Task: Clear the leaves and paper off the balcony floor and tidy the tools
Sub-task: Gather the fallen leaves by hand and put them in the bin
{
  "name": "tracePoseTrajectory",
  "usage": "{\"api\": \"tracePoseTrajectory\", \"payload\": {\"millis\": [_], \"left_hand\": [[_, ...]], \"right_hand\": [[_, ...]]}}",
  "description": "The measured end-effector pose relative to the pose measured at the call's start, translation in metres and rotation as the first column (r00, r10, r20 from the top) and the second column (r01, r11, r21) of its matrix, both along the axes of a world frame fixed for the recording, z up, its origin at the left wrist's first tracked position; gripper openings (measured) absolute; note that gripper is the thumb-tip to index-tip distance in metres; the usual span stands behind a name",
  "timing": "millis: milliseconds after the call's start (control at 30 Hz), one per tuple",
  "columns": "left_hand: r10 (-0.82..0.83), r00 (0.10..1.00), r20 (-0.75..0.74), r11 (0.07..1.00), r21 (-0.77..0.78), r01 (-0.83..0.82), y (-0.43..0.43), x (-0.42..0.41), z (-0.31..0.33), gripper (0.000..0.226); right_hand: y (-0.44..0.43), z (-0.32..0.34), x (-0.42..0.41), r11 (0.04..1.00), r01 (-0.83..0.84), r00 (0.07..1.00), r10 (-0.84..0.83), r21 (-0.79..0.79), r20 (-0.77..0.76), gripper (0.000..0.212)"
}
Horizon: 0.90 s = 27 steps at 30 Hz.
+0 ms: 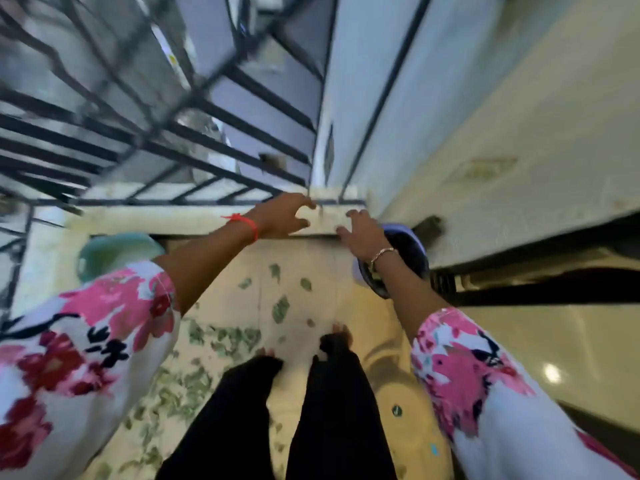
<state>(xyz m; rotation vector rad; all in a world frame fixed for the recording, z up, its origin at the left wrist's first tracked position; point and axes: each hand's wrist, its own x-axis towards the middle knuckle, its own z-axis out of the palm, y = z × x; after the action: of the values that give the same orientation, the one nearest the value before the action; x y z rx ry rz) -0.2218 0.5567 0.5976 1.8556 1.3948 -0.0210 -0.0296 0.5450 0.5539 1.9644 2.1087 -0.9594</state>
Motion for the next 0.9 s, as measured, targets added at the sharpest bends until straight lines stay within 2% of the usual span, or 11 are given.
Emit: {"api": "tracePoseTrajectory", "payload": {"millis": [100, 200, 267, 367, 500, 600, 767, 900], "left_hand": [[0.086, 0.993, -0.077, 0.988, 0.136, -0.075, -0.024, -0.062, 0.067, 0.036], [0.254, 0.961, -0.108, 0.948, 0.226, -0.225, -0.057, -0.113, 0.118, 0.034], [0.4, 0.909, -0.118, 0.885, 0.307, -0.349, -0.084, -0.145, 0.143, 0.036], [0.581, 0.797, -0.163, 0.764, 0.447, -0.466, -0.125, -0.179, 0.17, 0.047], [0.785, 0.565, -0.253, 0.61, 0.475, -0.635, -0.192, -0.204, 0.2, 0.075], [0.869, 0.402, -0.287, 0.494, 0.522, -0.696, -0.245, -0.218, 0.206, 0.086], [0.937, 0.133, -0.323, 0.297, 0.538, -0.789, -0.347, -0.227, 0.201, 0.086], [0.954, -0.082, -0.287, 0.083, 0.518, -0.851, -0.434, -0.228, 0.189, 0.087]], "right_hand": [[0.008, 0.058, -0.072, 0.985, -0.163, 0.985, 0.165, 0.058, -0.042, 0.051], [0.012, 0.119, -0.147, 0.909, -0.386, 0.916, 0.398, 0.156, -0.054, 0.048], [0.006, 0.158, -0.195, 0.825, -0.52, 0.843, 0.537, 0.222, -0.024, 0.046], [-0.008, 0.202, -0.249, 0.647, -0.701, 0.69, 0.722, 0.301, 0.054, 0.044], [-0.046, 0.245, -0.303, 0.364, -0.851, 0.436, 0.891, 0.379, 0.123, 0.045], [-0.079, 0.259, -0.335, 0.155, -0.888, 0.252, 0.952, 0.434, 0.175, 0.049], [-0.158, 0.25, -0.385, -0.107, -0.895, -0.018, 0.979, 0.433, 0.205, 0.057], [-0.241, 0.239, -0.417, -0.311, -0.844, -0.233, 0.946, 0.437, 0.224, 0.056]]}}
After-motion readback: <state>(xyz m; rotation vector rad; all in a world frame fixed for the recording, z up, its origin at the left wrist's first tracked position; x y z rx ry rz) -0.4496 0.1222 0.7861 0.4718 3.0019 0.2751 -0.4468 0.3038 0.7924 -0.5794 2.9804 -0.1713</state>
